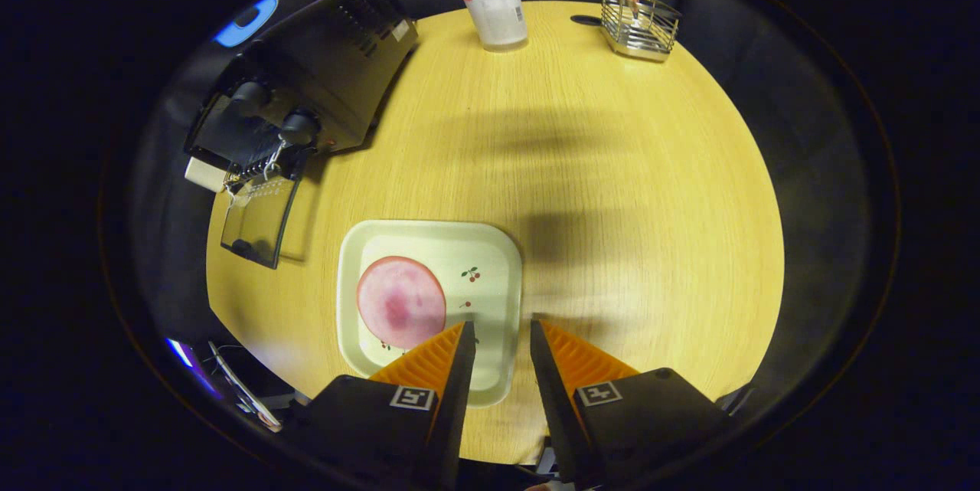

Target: Open the toaster oven, put the food inside, and close the toaster oven door.

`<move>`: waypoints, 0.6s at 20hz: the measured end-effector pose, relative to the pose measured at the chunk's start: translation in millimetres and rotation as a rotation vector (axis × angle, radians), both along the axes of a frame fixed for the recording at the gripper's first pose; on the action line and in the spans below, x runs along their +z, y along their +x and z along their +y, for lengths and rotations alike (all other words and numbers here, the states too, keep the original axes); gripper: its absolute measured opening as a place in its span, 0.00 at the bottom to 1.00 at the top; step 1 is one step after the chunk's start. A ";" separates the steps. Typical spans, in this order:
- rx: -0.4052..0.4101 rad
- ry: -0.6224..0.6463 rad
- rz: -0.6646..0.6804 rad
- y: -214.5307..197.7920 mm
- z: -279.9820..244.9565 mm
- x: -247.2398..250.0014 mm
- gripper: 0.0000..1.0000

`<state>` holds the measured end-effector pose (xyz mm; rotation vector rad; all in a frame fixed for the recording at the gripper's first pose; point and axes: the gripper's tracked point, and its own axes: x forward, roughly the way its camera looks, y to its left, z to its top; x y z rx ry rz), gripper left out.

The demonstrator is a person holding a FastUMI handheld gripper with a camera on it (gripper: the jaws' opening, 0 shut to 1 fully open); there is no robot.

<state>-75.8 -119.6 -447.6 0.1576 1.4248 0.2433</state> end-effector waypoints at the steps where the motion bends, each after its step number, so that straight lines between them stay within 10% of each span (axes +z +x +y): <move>1: 0.006 -0.005 0.024 -2.5 -0.4 -4.7 0.53; 3: -0.004 -0.005 0.030 2.8 1.2 -8.5 0.51; 6: -0.033 -0.024 0.048 3.5 -6.8 -6.9 0.16; 12: -0.038 0.087 0.057 4.2 -5.9 -8.5 0.07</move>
